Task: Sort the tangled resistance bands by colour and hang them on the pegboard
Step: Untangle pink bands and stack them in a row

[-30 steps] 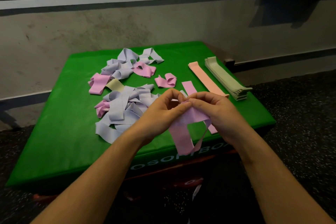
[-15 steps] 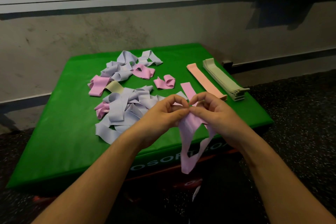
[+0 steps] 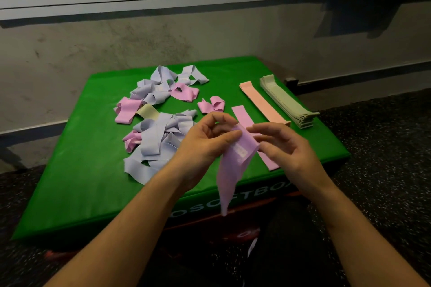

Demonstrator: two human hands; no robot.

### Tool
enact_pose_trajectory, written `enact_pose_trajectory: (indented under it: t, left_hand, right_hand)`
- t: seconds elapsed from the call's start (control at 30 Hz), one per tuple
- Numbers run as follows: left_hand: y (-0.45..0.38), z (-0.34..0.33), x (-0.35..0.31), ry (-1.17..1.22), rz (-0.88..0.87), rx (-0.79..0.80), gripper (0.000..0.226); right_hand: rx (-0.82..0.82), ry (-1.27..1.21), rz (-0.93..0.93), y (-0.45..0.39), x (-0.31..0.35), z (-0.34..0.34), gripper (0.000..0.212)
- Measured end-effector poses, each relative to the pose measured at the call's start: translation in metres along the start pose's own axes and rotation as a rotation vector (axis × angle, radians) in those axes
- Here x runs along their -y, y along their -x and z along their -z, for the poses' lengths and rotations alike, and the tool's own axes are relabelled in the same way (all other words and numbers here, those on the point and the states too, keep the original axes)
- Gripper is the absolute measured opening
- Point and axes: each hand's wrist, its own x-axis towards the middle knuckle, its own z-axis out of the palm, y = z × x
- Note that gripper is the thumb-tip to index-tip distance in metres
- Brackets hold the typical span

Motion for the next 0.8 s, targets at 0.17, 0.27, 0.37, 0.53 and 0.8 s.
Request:
enact_pose_trajectory:
  t: [0.17,0.27,0.37,0.53,0.8]
  left_hand:
    - [0.001,0.000,0.003,0.016,0.000,-0.025,0.019]
    - [0.003,-0.001,0.004,-0.020,0.005,-0.055,0.019]
    - [0.006,-0.002,0.004,-0.098,-0.017,-0.062,0.028]
    - [0.006,-0.002,0.009,-0.292,-0.041,-0.011,0.045]
    - [0.004,-0.007,0.020,-0.418,-0.052,-0.035,0.010]
  right_hand:
    - [-0.026,0.300,0.107,0.008,-0.002,-0.007,0.034]
    - [-0.113,0.316,0.132,0.009,-0.001,-0.010,0.028]
    - [-0.169,0.172,0.060,0.008,0.000,-0.009,0.017]
    - [-0.167,0.051,-0.062,0.007,0.003,-0.007,0.012]
    - [-0.158,-0.109,-0.244,0.006,-0.002,-0.002,0.011]
